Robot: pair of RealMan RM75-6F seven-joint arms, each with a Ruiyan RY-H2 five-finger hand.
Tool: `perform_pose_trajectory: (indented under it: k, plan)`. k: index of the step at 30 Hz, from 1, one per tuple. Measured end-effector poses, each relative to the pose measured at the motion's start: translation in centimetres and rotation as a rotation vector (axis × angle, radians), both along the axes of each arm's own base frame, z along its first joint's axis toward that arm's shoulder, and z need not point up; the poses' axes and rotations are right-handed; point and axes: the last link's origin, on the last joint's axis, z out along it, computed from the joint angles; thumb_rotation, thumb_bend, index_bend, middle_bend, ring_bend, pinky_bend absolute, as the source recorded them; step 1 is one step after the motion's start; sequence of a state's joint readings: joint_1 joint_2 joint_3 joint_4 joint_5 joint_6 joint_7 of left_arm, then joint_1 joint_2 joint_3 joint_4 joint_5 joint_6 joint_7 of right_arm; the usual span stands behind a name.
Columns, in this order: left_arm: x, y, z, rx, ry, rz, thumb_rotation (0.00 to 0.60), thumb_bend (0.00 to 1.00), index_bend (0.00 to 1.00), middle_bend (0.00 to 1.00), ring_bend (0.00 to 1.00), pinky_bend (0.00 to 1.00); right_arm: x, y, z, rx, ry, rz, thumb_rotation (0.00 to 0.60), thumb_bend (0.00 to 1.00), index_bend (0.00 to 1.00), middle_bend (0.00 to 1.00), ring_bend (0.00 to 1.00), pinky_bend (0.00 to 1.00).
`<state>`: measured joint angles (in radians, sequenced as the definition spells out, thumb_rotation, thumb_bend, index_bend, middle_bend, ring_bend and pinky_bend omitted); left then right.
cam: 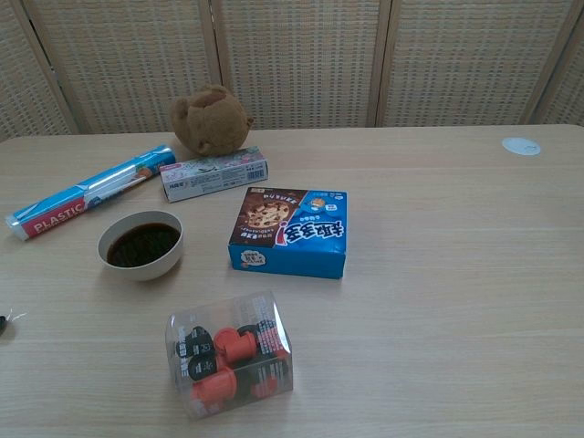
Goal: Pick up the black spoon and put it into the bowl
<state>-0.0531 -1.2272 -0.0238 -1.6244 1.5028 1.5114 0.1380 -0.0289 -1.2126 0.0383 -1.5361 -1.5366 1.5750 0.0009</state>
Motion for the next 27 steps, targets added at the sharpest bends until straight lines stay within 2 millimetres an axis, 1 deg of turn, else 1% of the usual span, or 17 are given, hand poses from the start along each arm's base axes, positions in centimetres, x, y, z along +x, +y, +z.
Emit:
perform_pose_trajectory:
  k: [7,19,20,21,23,25,26,27]
  plan:
    - [0.2,-0.4,-0.2,-0.006,-0.010,-0.006,0.600,0.35,0.00,0.00,0.00,0.00,0.0,-0.1,0.0,0.004,-0.002,0.007,0.600,0.26,0.27,0.19,0.05,0.20]
    - [-0.1,-0.4,0.4,0.018,0.015,-0.002,0.600,0.35,0.00,0.00,0.00,0.00,-0.2,0.2,0.1,-0.002,-0.008,0.007,0.600,0.26,0.27,0.19,0.05,0.20]
    - [-0.2,-0.3,0.4,0.019,0.020,-0.001,0.600,0.35,0.00,0.02,0.00,0.00,-0.2,0.2,0.1,-0.002,-0.008,0.007,0.600,0.26,0.27,0.19,0.05,0.20]
    - [-0.2,-0.3,0.4,0.019,0.027,-0.001,0.600,0.35,0.00,0.08,0.02,0.00,-0.2,0.2,0.1,-0.001,-0.008,0.008,0.600,0.26,0.27,0.19,0.05,0.20]
    - [-0.4,-0.3,0.5,0.021,0.046,0.000,0.600,0.35,0.00,0.20,0.08,0.09,-0.2,0.2,0.0,0.000,-0.009,0.009,0.600,0.26,0.27,0.19,0.05,0.20]
    - [-0.6,-0.2,0.6,0.018,0.066,0.006,0.600,0.35,0.00,0.34,0.20,0.30,-0.2,0.1,0.0,0.002,-0.009,0.009,0.600,0.26,0.27,0.19,0.05,0.20]
    - [-0.8,-0.1,0.6,0.015,0.071,0.011,0.600,0.35,0.00,0.39,0.25,0.35,-0.2,0.1,0.0,0.003,-0.010,0.009,0.600,0.26,0.27,0.19,0.05,0.20]
    - [-0.9,0.0,0.6,0.010,0.078,0.017,0.600,0.35,0.00,0.46,0.34,0.42,-0.2,0.1,0.0,0.003,-0.010,0.009,0.600,0.26,0.27,0.19,0.05,0.20]
